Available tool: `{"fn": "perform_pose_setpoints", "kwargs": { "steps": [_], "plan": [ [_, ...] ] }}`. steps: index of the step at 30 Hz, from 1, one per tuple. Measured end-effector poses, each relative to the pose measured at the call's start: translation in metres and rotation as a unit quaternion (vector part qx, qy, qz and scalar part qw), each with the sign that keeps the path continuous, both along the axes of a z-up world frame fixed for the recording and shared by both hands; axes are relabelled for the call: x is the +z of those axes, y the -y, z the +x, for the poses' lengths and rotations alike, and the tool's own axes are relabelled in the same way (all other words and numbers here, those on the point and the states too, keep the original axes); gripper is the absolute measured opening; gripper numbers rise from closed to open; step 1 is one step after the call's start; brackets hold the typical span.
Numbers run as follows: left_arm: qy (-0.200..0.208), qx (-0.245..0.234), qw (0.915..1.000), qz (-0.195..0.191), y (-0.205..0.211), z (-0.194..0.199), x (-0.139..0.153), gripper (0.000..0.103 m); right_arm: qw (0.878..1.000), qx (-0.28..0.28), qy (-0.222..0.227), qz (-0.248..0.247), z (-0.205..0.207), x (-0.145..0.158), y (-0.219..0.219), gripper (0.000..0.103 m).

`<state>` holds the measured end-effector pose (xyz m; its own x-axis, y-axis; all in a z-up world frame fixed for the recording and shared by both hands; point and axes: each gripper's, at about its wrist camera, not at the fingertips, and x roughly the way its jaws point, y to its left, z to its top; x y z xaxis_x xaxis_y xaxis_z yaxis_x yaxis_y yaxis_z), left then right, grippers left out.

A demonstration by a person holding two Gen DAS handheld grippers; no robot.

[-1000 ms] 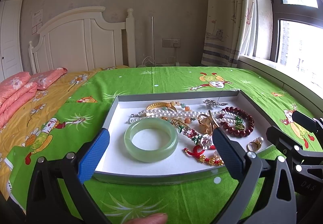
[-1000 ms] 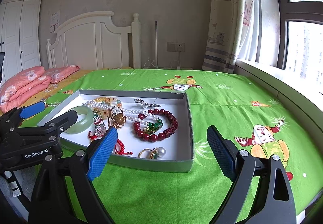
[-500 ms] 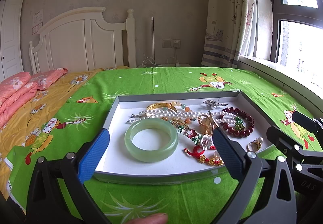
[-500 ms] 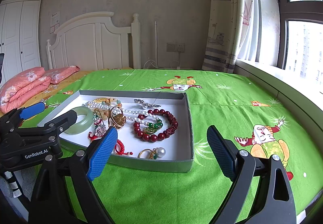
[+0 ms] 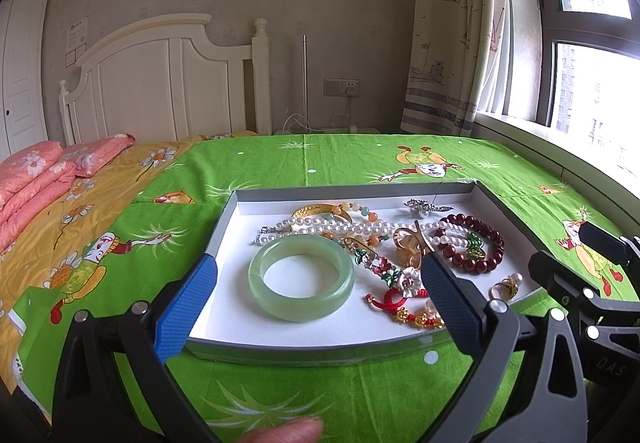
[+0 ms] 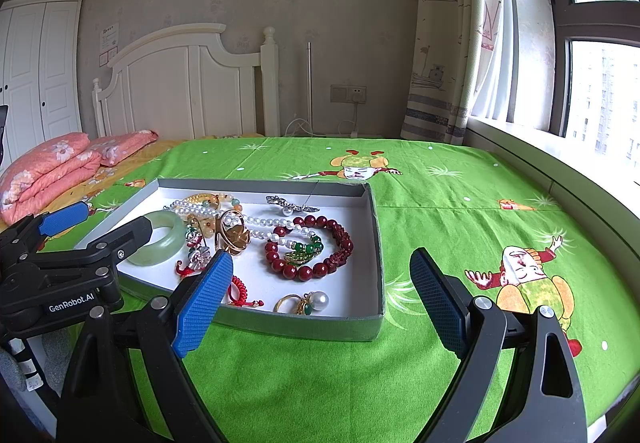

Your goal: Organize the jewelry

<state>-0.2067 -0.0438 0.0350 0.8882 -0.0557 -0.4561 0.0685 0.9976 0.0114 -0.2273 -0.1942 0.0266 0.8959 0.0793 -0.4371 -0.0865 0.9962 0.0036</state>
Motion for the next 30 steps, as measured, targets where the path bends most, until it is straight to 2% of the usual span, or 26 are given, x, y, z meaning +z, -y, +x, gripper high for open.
{"fn": "perform_pose_setpoints", "kwargs": {
  "steps": [18,22,24,26,29,30],
  "plan": [
    [-0.012,-0.002,0.9998,0.016,0.007,0.004,-0.003,0.101,1.000,0.001,0.000,0.001,0.000,0.001,-0.001,0.087],
    [-0.010,0.017,0.9994,0.029,0.008,0.003,-0.005,0.101,1.000,0.005,-0.001,0.005,0.000,0.003,-0.002,0.087],
    [-0.029,0.008,0.9994,0.018,0.003,0.005,-0.004,0.101,1.000,0.014,0.002,0.012,-0.004,0.006,0.000,0.087],
    [-0.075,-0.003,0.9972,0.003,-0.004,0.001,-0.007,0.101,1.000,0.026,-0.004,0.017,-0.010,0.009,0.004,0.087],
    [-0.101,0.015,0.9948,0.000,-0.022,-0.020,-0.017,0.101,0.997,0.061,-0.055,0.011,-0.019,0.006,0.006,0.087],
    [-0.112,0.018,0.9935,0.006,-0.027,-0.025,-0.022,0.101,0.997,0.061,-0.055,0.011,-0.019,0.006,0.006,0.087]
  ]
}}
